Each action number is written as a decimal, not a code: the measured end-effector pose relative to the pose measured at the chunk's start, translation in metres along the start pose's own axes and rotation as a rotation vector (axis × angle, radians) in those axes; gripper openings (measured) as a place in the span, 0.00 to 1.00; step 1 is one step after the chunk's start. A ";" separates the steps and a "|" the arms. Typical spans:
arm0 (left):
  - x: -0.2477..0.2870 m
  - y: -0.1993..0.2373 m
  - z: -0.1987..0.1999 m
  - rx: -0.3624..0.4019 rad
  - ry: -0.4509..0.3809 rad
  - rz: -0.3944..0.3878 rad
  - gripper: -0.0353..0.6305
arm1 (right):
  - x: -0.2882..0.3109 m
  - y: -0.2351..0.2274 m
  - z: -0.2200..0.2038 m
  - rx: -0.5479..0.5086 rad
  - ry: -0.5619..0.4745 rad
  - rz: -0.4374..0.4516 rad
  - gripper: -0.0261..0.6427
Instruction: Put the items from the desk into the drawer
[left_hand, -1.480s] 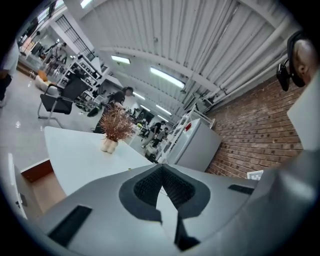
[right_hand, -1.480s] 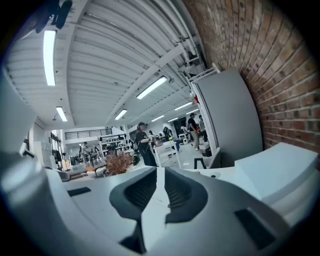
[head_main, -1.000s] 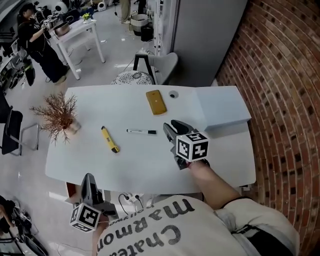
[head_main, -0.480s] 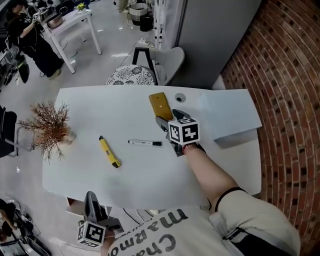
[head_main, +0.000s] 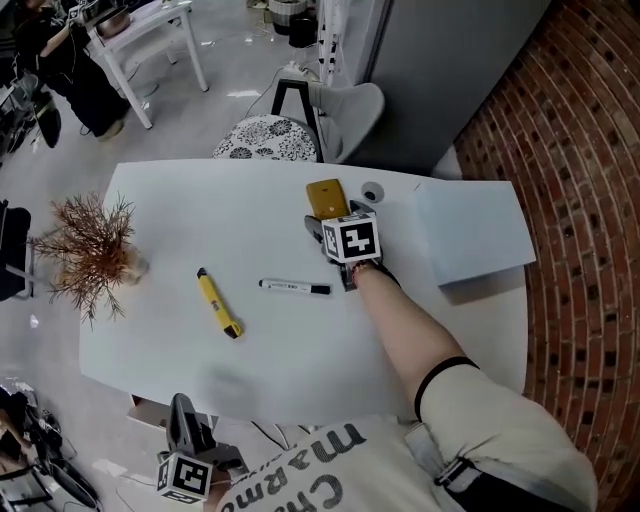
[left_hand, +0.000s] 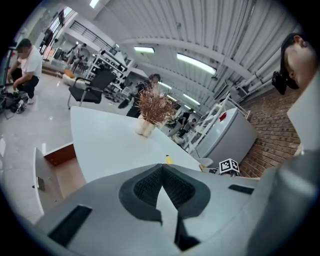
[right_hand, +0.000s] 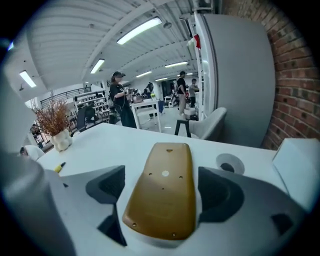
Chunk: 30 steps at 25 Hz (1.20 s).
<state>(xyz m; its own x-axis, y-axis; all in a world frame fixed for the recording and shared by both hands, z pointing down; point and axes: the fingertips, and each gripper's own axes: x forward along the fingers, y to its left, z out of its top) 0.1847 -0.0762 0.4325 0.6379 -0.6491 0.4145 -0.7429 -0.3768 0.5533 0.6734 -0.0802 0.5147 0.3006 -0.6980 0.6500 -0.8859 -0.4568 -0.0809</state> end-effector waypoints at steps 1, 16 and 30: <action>0.000 0.002 0.000 -0.002 0.001 0.005 0.06 | 0.003 -0.001 -0.001 -0.006 0.017 -0.014 0.73; -0.005 0.007 0.006 0.009 0.000 -0.006 0.06 | 0.002 -0.008 -0.014 0.008 0.170 -0.073 0.63; -0.028 -0.007 0.014 0.037 -0.019 -0.105 0.06 | -0.077 0.016 -0.046 0.297 0.103 0.018 0.62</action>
<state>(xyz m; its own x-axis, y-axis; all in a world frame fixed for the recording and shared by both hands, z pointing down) 0.1690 -0.0646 0.4072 0.7088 -0.6170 0.3418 -0.6794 -0.4671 0.5659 0.6200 -0.0082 0.4982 0.2352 -0.6545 0.7185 -0.7439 -0.5970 -0.3003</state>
